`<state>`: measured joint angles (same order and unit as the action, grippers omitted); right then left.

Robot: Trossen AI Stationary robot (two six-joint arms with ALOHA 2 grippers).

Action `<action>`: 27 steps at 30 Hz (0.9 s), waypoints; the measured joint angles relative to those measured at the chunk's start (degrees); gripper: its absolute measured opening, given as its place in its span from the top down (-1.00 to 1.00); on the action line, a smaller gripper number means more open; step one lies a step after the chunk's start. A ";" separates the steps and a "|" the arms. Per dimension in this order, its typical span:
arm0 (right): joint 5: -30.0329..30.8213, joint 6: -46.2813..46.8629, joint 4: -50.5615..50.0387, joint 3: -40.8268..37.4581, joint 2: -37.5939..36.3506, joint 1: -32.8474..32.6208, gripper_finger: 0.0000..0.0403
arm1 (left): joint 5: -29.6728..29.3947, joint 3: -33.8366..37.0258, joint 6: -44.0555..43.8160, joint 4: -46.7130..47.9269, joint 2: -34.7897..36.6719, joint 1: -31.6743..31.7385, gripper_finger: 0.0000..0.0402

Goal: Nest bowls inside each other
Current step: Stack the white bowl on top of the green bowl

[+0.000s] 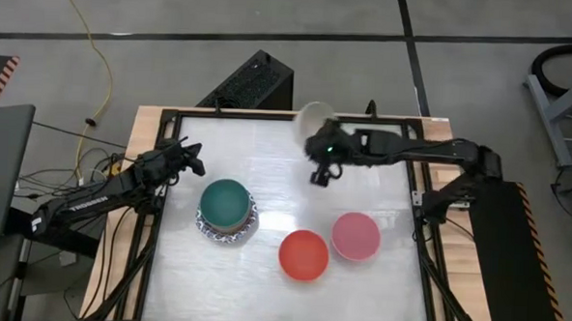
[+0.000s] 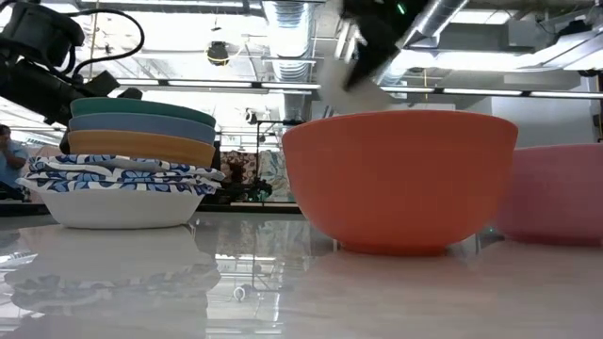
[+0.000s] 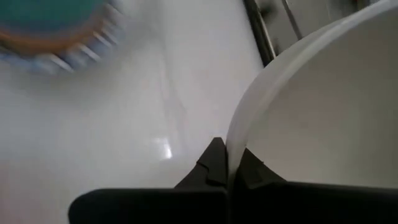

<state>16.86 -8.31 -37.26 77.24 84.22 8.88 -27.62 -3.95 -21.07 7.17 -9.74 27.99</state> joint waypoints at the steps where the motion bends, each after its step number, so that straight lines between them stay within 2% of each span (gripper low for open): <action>1: -0.08 -1.42 0.78 2.24 1.42 -1.71 0.97 | 0.42 0.00 0.01 0.01 0.00 0.00 1.00; 11: -0.39 -22.04 4.78 25.33 22.11 -14.84 0.97 | 0.92 0.02 0.23 0.01 0.00 0.00 1.00; 17: -0.47 -30.69 4.35 38.27 33.33 -18.81 0.97 | -6.12 0.04 1.23 -0.08 0.02 0.02 1.00; 21: -0.64 -33.67 4.14 43.62 38.07 -19.69 0.95 | -7.82 0.04 3.27 -0.14 0.02 0.02 1.00; 27: -7.84 -34.40 3.89 46.26 41.45 -19.63 0.95 | -7.82 0.04 5.44 -0.10 0.01 0.02 1.00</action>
<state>9.02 -42.71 -33.37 123.50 125.66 -10.74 -35.44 -3.90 -15.63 7.07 -9.72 28.01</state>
